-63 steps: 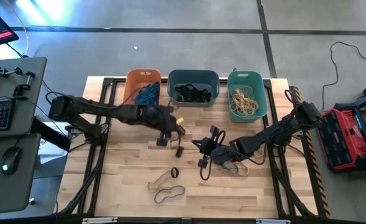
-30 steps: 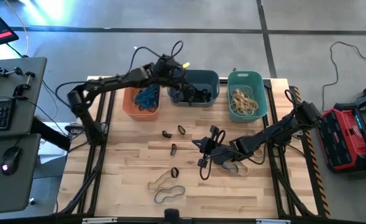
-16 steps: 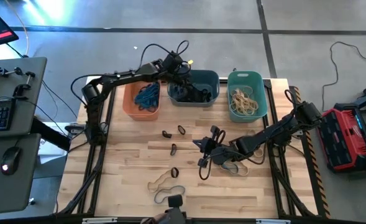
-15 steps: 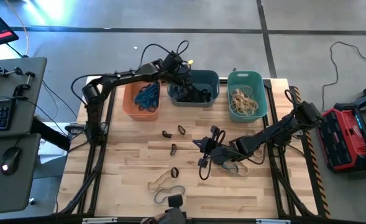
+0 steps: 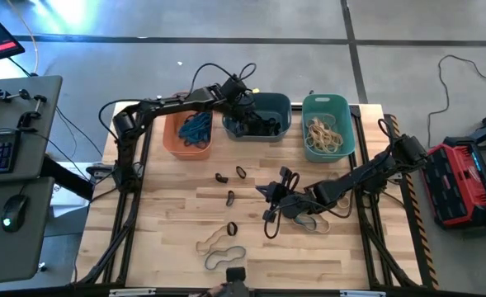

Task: Sort rubber bands into baskets
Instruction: Put the black rubber band into the blue bin, then put the brown rubber band into the green bin

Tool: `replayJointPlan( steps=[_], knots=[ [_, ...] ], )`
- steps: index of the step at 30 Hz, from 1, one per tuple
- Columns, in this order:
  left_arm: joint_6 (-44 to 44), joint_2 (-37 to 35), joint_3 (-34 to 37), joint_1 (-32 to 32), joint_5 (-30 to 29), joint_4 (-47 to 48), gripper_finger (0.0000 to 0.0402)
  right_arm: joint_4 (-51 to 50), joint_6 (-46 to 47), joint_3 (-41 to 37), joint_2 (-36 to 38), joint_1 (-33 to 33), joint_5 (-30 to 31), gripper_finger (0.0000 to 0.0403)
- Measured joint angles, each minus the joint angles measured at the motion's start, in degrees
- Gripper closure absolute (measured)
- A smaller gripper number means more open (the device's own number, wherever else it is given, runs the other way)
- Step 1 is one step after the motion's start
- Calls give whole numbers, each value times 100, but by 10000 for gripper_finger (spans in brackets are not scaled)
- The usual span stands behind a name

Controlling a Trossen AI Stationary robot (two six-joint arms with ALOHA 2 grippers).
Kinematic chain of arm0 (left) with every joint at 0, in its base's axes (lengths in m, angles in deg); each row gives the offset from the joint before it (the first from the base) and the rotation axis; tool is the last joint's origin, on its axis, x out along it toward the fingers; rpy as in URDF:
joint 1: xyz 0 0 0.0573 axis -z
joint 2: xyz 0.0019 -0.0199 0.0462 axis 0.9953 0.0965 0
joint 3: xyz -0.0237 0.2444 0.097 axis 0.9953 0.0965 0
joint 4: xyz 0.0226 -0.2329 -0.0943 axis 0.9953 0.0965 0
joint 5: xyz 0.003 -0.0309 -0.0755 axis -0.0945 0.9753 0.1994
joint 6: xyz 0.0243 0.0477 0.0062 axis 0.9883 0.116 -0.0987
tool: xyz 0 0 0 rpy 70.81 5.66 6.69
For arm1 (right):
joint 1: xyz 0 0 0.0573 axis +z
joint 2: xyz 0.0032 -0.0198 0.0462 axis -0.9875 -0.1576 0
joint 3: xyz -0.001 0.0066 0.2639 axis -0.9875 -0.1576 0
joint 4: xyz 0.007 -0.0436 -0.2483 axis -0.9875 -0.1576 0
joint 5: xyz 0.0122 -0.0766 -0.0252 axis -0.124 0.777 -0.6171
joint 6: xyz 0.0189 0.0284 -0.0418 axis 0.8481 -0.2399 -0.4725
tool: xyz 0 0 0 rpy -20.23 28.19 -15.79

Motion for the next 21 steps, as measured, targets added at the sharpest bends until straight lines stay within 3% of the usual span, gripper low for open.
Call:
replayJointPlan(
  steps=[6,10,21],
  knots=[
    [160,-243,0,233,45,277,286,-43,2,0,0,0,-3,403],
    [347,-444,136,396,421,190,256,-512,316,0,0,2,-7,403],
    [229,-1128,1414,745,718,-1354,247,-848,738,0,0,-31,-17,403]
  ],
)
